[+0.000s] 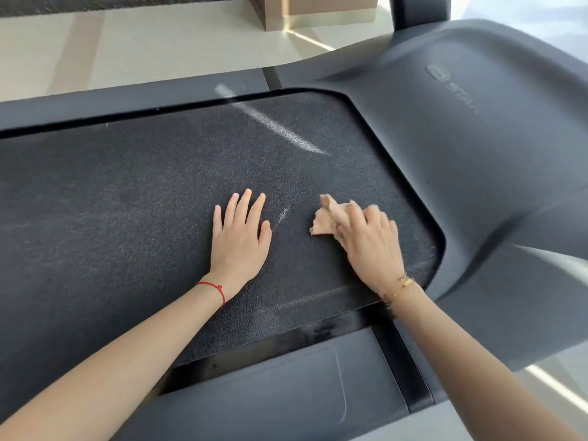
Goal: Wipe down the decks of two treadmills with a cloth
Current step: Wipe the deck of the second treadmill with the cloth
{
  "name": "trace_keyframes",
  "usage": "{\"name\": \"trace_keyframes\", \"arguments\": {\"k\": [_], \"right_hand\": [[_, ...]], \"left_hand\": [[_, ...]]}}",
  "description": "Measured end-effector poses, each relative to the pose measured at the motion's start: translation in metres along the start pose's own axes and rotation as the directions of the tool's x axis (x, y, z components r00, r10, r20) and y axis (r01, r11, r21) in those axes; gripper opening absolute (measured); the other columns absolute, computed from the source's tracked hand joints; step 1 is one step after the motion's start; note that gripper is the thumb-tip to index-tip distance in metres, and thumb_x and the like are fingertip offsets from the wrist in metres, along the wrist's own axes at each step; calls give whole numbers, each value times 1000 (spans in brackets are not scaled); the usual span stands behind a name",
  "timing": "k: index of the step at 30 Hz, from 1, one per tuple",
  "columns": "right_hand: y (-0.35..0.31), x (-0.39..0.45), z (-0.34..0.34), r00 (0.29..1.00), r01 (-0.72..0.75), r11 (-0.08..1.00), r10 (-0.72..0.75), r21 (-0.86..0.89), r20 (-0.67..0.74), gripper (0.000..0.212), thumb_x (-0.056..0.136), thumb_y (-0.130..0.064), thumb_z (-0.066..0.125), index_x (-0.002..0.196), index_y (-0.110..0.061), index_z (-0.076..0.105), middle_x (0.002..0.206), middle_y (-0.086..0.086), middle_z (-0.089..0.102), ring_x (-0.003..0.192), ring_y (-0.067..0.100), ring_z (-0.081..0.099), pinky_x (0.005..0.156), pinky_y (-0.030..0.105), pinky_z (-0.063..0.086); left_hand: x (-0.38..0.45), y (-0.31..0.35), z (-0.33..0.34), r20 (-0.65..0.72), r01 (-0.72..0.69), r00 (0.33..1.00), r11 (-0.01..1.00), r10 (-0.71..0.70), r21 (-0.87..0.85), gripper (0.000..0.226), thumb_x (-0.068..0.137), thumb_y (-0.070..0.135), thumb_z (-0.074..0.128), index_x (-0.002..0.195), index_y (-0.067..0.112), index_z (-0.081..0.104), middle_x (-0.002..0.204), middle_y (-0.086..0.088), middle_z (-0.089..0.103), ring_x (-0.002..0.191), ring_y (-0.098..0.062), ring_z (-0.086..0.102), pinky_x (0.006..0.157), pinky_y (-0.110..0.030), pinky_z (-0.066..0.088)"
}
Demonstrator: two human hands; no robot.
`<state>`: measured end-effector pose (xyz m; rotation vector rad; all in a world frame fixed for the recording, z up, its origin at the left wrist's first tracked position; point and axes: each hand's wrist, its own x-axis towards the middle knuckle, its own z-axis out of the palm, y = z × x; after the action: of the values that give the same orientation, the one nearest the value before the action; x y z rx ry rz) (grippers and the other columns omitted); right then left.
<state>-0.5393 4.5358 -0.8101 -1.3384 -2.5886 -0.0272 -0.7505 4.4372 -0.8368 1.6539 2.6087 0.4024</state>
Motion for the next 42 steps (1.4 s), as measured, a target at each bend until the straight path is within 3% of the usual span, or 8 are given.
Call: {"name": "trace_keyframes", "arguments": {"k": [3,11,18,23,26,35,40,42], "right_hand": [[-11,-4,4,999,5,1000,-4,26,-43,30,97,-26,51,122,-10,51,101,8,51,88,32,53,71,40,35],[-83,-52,3,902,407,873,-430,270,31,38,95,-44,46,128,-25,50,103,-2,48,89,22,47,73,35,35],[-86,-21,12,888,435,835,-459,336,-9,38,93,-42,54,126,-22,54,100,-1,47,87,22,46,72,34,35],[-121,7,13,849,471,740,-528,480,-18,35,97,-27,55,130,-17,57,123,7,50,112,27,51,99,35,39],[-132,9,18,784,541,678,-621,498,-7,38,100,-13,51,137,-16,52,138,6,52,132,27,44,115,26,18],[-175,38,27,817,421,692,-571,586,87,42,104,-27,41,146,-26,42,154,-1,38,147,19,25,117,26,15],[-181,10,26,746,518,597,-666,612,18,38,97,-29,57,135,-28,53,138,-12,53,127,10,47,100,-4,12],[-178,10,23,744,504,591,-667,630,31,42,92,-30,64,132,-29,54,135,-14,54,126,8,48,103,0,14]], "left_hand": [[-12,-10,-3,13,-23,1000,1000,23,-17,56,104,39,26,157,27,17,165,2,13,152,-18,5,124,-46,4],[-88,-59,-25,22,89,996,996,-89,7,56,103,43,25,157,31,15,165,7,9,152,-12,0,123,-50,2],[-130,-92,-47,32,198,980,979,-197,-38,53,104,37,31,156,30,21,164,9,13,152,-11,2,124,-45,2],[-142,-104,-62,49,199,980,975,-195,-102,51,105,31,34,155,26,25,163,9,16,151,-7,1,124,-41,0],[-152,-116,-68,42,204,979,976,-202,-71,50,106,30,33,155,25,26,162,9,19,151,-7,2,124,-38,0],[-166,-137,-86,29,285,958,957,-284,-51,51,106,29,33,156,23,24,162,6,21,152,-10,6,123,-38,1],[-164,-158,-89,0,328,944,942,-329,-64,51,105,27,36,155,22,26,162,3,22,152,-13,8,124,-41,4],[-162,-167,-88,-2,320,947,945,-321,-67,52,105,27,38,155,21,25,162,2,23,152,-14,9,123,-42,5]]}}
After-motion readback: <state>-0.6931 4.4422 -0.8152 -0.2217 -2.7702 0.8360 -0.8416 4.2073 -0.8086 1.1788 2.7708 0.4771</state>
